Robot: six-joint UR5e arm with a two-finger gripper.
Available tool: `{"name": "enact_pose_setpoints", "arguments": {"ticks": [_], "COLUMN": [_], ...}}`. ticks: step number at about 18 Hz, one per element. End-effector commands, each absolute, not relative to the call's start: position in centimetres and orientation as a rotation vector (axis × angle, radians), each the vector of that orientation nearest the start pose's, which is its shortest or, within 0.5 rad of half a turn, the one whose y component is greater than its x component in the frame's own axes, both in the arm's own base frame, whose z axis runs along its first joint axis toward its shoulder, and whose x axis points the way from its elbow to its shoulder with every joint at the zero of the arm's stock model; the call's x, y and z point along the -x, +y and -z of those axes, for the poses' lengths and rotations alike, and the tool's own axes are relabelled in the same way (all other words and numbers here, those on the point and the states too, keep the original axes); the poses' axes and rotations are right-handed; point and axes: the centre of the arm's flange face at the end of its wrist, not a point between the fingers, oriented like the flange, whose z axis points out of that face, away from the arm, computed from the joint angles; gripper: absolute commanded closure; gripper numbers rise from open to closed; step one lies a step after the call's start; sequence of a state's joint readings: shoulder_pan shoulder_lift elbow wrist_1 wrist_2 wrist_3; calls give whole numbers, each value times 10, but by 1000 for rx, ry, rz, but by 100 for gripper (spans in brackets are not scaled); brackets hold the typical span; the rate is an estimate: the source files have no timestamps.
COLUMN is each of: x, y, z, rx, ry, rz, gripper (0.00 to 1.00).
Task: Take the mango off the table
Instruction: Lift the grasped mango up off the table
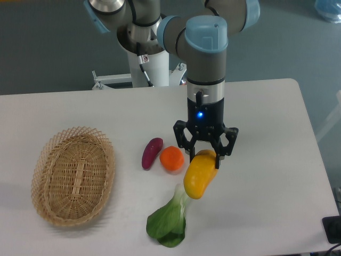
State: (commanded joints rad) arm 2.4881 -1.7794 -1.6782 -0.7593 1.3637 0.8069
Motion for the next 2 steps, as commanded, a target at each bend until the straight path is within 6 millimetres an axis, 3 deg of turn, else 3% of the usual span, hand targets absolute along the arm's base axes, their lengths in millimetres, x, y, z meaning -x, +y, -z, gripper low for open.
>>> {"name": "enact_pose_setpoints", "arguments": {"ticks": [2], "x": [379], "y": [484], "z": [-419], "rx": [2644], "ry": [-78], "rz": [-332], "gripper": [44]}}
